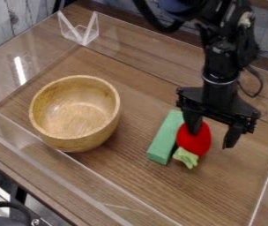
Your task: Move the red fruit to the right side of the table
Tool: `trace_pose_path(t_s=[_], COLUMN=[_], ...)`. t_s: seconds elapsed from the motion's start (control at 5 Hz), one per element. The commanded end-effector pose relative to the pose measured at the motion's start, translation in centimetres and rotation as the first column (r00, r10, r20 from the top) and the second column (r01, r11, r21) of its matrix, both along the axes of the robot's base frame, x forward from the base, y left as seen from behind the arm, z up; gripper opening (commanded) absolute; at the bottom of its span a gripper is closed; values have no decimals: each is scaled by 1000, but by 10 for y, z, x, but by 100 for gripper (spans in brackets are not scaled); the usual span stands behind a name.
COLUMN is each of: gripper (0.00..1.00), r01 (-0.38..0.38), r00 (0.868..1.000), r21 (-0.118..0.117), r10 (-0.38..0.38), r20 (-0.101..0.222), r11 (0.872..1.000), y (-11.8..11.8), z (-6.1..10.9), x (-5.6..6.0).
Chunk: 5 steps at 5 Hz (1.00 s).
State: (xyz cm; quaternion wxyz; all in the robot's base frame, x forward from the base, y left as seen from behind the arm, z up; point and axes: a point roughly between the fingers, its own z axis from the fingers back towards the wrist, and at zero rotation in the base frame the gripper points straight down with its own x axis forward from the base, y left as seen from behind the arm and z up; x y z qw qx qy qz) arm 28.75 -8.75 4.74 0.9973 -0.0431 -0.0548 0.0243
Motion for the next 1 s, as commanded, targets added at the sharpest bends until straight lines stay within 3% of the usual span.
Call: trace_pose_path(t_s=[0.0, 0.2, 0.4, 0.8], gripper=[100, 0, 100, 100], r01=[-60, -82, -102, -74], r00=[998, 997, 995, 997], r21=[-5, -6, -4, -3], r10=[60, 82, 102, 74], r20=[11, 6, 3, 13], r11=[998, 997, 995, 997], y=[2, 9, 16, -2], z=[0, 11, 22, 29], x=[1, -1, -3, 1])
